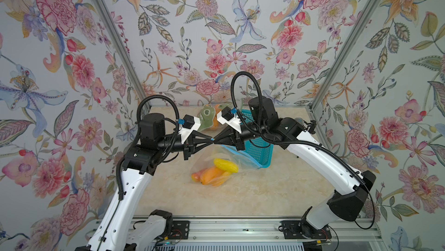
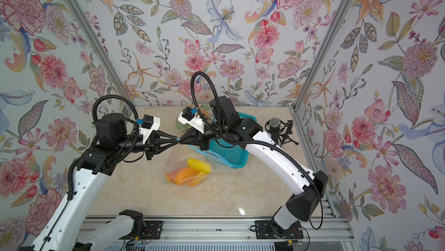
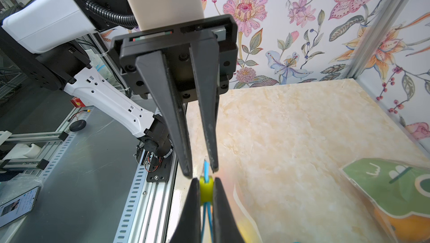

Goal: Place the mango in a zip-top bag and seal the zipper
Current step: Zip the zipper on the zipper food storage bag.

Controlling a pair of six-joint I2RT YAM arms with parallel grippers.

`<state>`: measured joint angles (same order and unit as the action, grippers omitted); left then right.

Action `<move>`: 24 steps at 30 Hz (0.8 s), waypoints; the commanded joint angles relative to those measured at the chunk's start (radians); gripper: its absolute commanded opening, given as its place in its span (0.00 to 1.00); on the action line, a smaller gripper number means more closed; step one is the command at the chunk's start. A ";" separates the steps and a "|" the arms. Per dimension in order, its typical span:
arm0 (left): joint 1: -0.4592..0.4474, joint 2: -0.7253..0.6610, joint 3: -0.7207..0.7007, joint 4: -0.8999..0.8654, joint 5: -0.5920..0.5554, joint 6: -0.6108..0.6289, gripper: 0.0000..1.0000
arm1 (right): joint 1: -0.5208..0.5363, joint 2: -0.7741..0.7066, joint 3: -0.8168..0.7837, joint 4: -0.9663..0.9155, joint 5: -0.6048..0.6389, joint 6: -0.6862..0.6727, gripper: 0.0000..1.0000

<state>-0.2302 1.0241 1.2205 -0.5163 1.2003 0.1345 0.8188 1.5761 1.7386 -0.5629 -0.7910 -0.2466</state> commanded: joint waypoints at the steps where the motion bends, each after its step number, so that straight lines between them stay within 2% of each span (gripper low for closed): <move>1: -0.006 0.002 0.007 0.003 0.029 0.005 0.17 | 0.008 -0.039 -0.005 0.024 -0.002 -0.023 0.02; 3: -0.006 0.001 0.005 -0.001 0.010 0.004 0.25 | 0.007 -0.042 -0.009 0.028 0.001 -0.025 0.02; 4: -0.006 0.001 0.002 -0.001 0.013 0.005 0.25 | 0.007 -0.042 -0.011 0.030 0.002 -0.026 0.02; 5: -0.006 0.000 -0.001 0.004 0.016 0.005 0.22 | 0.007 -0.042 -0.011 0.032 0.004 -0.026 0.02; 8: -0.007 0.002 -0.006 0.009 0.018 0.005 0.03 | 0.007 -0.043 -0.014 0.038 0.003 -0.025 0.02; 9: -0.008 0.003 -0.005 0.010 0.018 0.005 0.00 | 0.008 -0.044 -0.014 0.040 0.003 -0.023 0.02; 16: -0.007 -0.010 -0.009 0.033 -0.036 -0.047 0.00 | 0.009 -0.059 -0.044 0.045 0.028 -0.026 0.04; 24: -0.006 -0.021 0.006 0.031 -0.072 -0.052 0.00 | 0.002 -0.086 -0.108 0.046 0.054 -0.026 0.08</move>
<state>-0.2325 1.0225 1.2179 -0.5171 1.1633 0.0963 0.8234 1.5261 1.6554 -0.4976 -0.7406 -0.2508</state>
